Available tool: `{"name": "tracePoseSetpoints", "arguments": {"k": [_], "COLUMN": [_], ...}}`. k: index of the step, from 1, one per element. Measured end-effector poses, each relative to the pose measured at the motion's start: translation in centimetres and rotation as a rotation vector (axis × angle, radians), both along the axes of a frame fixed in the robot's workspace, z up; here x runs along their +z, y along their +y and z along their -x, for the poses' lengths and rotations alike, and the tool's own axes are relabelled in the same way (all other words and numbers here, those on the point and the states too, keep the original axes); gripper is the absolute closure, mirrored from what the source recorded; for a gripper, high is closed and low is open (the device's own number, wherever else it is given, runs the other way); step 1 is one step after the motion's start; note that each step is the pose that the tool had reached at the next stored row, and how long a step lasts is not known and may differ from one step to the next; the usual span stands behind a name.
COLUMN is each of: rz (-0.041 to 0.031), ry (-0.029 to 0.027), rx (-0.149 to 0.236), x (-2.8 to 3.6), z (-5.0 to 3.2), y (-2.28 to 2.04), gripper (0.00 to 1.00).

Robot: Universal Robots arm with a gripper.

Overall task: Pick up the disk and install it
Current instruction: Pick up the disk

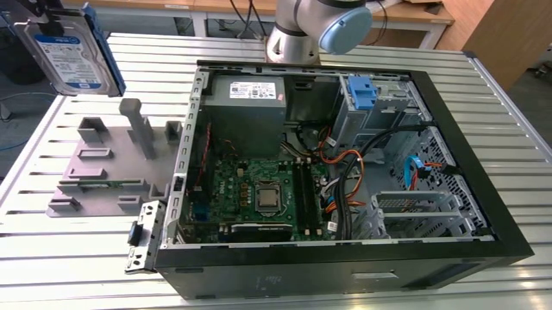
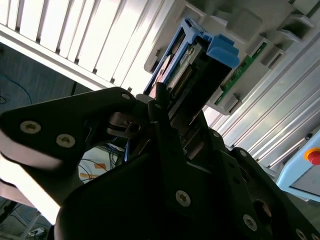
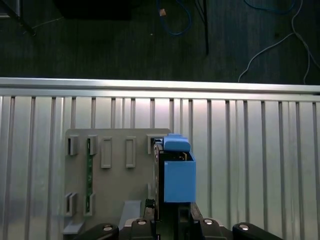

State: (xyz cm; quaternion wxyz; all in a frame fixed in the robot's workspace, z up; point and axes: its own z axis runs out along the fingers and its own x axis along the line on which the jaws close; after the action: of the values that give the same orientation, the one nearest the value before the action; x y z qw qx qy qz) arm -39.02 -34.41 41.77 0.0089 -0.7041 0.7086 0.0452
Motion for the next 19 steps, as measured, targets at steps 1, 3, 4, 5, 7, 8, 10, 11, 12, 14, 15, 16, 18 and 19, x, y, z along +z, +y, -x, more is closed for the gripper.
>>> {"name": "tracePoseSetpoints", "arguments": {"k": [1, 3, 4, 5, 7, 8, 10, 11, 12, 14, 15, 16, 18, 19], "rz": [0.0000, -0.0001, -0.0001, -0.0001, -0.0001, -0.0001, -0.0001, 0.0000, 0.0001, -0.0001, -0.0001, 0.0000, -0.0001, 0.0000], "ry": [0.0000, -0.0002, -0.0002, -0.0002, -0.0002, -0.0001, -0.0001, 0.0000, 0.0002, -0.0001, -0.0002, -0.0001, -0.0001, -0.0001], "rx": [0.000, 0.000, 0.000, 0.000, 0.000, 0.000, 0.000, 0.000, 0.000, 0.000, 0.000, 0.000, 0.000, 0.000], "x": [0.21, 0.51, 0.57, 0.58, 0.60, 0.61, 0.62, 0.65, 0.71, 0.76, 0.76, 0.85, 0.92, 0.92], "z": [0.00, 0.00, 0.00, 0.00, -0.01, 0.00, 0.00, 0.00, 0.00, 0.00, 0.00, 0.00, 0.00, 0.00], "y": [0.00, 0.00, 0.00, 0.00, 0.00, 0.00, 0.00, 0.00, 0.00, 0.00, 0.00, 0.00, 0.00, 0.00], "gripper": [0.65, 0.65, 0.65, 0.65, 0.65, 0.65, 0.65, 0.65, 0.65, 0.65, 0.65, 0.65, 0.65, 0.65]}}
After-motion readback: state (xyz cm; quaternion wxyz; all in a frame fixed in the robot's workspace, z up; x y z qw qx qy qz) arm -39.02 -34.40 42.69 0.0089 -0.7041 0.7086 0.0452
